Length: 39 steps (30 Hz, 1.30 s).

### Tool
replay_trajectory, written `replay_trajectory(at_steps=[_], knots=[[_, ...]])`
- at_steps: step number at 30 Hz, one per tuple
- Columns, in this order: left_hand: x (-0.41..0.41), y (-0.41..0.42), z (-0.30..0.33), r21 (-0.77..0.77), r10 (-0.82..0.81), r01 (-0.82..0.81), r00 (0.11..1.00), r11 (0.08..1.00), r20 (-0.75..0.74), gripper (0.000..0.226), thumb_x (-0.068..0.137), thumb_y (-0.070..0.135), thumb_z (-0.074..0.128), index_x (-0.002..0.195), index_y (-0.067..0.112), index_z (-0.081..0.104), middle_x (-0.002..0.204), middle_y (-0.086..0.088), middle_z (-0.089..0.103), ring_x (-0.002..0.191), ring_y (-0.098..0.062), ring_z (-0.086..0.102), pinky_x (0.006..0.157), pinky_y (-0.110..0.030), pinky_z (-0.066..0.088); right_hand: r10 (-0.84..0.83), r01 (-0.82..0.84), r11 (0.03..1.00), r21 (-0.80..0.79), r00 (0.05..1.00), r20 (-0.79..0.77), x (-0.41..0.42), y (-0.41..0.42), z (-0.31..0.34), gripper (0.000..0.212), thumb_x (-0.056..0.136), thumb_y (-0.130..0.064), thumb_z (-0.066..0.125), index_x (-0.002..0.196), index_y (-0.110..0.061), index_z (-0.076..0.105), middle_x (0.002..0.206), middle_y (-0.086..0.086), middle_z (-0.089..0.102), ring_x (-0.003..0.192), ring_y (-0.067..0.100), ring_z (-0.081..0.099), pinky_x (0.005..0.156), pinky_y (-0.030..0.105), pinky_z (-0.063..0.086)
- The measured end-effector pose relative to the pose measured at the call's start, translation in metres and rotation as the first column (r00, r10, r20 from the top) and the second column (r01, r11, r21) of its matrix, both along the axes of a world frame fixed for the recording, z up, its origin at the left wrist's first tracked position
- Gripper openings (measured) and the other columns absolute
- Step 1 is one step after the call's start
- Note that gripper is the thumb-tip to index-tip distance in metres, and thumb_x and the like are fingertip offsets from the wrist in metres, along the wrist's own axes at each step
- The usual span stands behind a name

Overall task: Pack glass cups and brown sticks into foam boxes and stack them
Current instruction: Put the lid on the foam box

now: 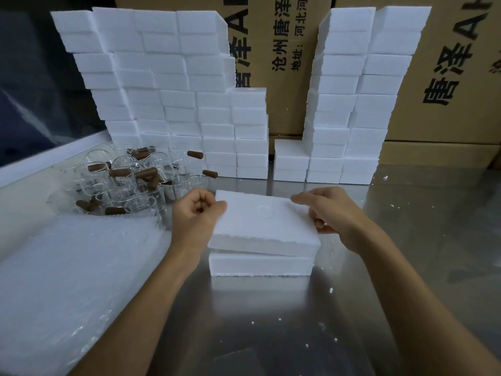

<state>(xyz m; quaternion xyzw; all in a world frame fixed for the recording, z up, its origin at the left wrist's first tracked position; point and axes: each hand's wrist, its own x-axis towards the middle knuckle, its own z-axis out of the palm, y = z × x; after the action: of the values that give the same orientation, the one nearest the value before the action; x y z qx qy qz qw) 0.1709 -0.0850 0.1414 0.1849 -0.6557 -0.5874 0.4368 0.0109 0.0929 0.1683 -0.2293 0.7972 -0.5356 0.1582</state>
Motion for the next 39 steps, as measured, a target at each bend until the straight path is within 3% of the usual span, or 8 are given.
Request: replay_trajectory(at_steps=[4,8,14,18,22,28,34,39], knots=[[0.000,-0.003,-0.003,-0.049,-0.019,0.018,1.000,0.999,-0.021,0.034,0.082,-0.009,0.066,0.063,0.014,0.048,0.050,0.016,0.039,0.051,-0.002,0.032,0.049,-0.012,0.029,0.025,-0.025,1.000,-0.014,0.999,-0.022,-0.003,0.000,-0.004,0.023,0.084,-0.041,0.073,0.094,-0.020,0.075,0.050,-0.013,0.058,0.042,0.001,0.052,0.047,0.016,0.048],[0.002,-0.001,-0.014,-0.129,-0.030,0.033,0.999,0.991,0.027,0.032,0.079,-0.012,0.064,0.062,0.009,0.046,0.059,0.006,0.041,0.056,-0.008,0.035,0.054,-0.018,0.031,0.017,-0.018,1.000,-0.011,0.997,-0.076,-0.002,-0.002,-0.008,0.020,0.082,-0.041,0.075,0.096,-0.026,0.074,0.089,-0.003,0.072,0.073,0.007,0.066,0.062,0.021,0.052],[0.000,-0.004,-0.025,-0.172,0.014,-0.005,0.999,0.985,0.051,0.015,0.068,0.016,0.058,0.068,0.009,0.045,0.094,-0.012,0.052,0.085,-0.016,0.052,0.075,-0.020,0.038,0.049,-0.029,0.997,0.076,0.959,-0.278,0.008,-0.008,-0.021,0.038,0.085,-0.041,0.073,0.118,-0.025,0.065,0.076,-0.009,0.050,0.065,0.004,0.050,0.058,0.017,0.035],[0.000,-0.002,-0.042,-0.193,-0.124,0.121,0.992,0.974,0.001,0.035,0.074,0.041,0.059,0.085,0.012,0.043,0.083,0.001,0.044,0.077,-0.019,0.040,0.070,-0.032,0.033,0.043,-0.053,0.997,-0.052,0.983,-0.177,0.020,-0.013,-0.037,0.044,0.090,-0.037,0.069,0.130,-0.024,0.058,0.128,-0.005,0.047,0.106,0.008,0.053,0.094,0.020,0.041],[0.001,-0.007,-0.050,-0.286,-0.144,0.161,0.986,0.945,0.078,0.033,0.080,0.050,0.053,0.103,0.027,0.049,0.084,0.020,0.052,0.078,-0.007,0.049,0.071,-0.023,0.040,0.029,-0.057,0.968,-0.246,0.993,-0.116,0.032,-0.011,-0.051,0.037,0.098,-0.027,0.059,0.134,-0.027,0.059,0.137,-0.010,0.056,0.124,0.008,0.052,0.112,0.032,0.038],[0.000,-0.010,-0.047,-0.128,-0.167,0.169,0.985,0.977,0.031,0.025,0.076,0.032,0.052,0.100,0.027,0.056,0.089,-0.006,0.055,0.078,-0.022,0.047,0.072,-0.035,0.035,0.040,-0.096,0.962,-0.257,0.976,-0.213,0.045,-0.004,-0.063,0.050,0.080,-0.055,0.059,0.127,-0.037,0.055,0.128,-0.018,0.057,0.117,0.002,0.053,0.101,0.022,0.042],[0.000,-0.015,-0.048,-0.034,-0.227,0.227,0.974,0.973,0.005,0.026,0.075,0.023,0.048,0.100,0.022,0.057,0.086,0.018,0.063,0.080,-0.006,0.057,0.069,-0.025,0.041,0.232,-0.257,0.965,-0.056,0.933,-0.275,0.041,0.015,-0.069,0.092,0.064,-0.044,0.092,0.136,-0.039,0.036,0.129,-0.018,0.047,0.113,-0.009,0.049,0.090,0.006,0.042],[-0.001,-0.017,-0.052,-0.019,-0.207,0.207,0.978,0.978,0.002,0.027,0.077,0.025,0.046,0.100,0.025,0.061,0.087,0.020,0.066,0.079,-0.002,0.060,0.063,-0.015,0.045,0.282,-0.298,0.955,0.007,0.895,-0.345,0.038,0.020,-0.072,0.102,0.054,-0.057,0.090,0.134,-0.047,0.028,0.132,-0.023,0.042,0.116,-0.010,0.046,0.090,0.005,0.040]])
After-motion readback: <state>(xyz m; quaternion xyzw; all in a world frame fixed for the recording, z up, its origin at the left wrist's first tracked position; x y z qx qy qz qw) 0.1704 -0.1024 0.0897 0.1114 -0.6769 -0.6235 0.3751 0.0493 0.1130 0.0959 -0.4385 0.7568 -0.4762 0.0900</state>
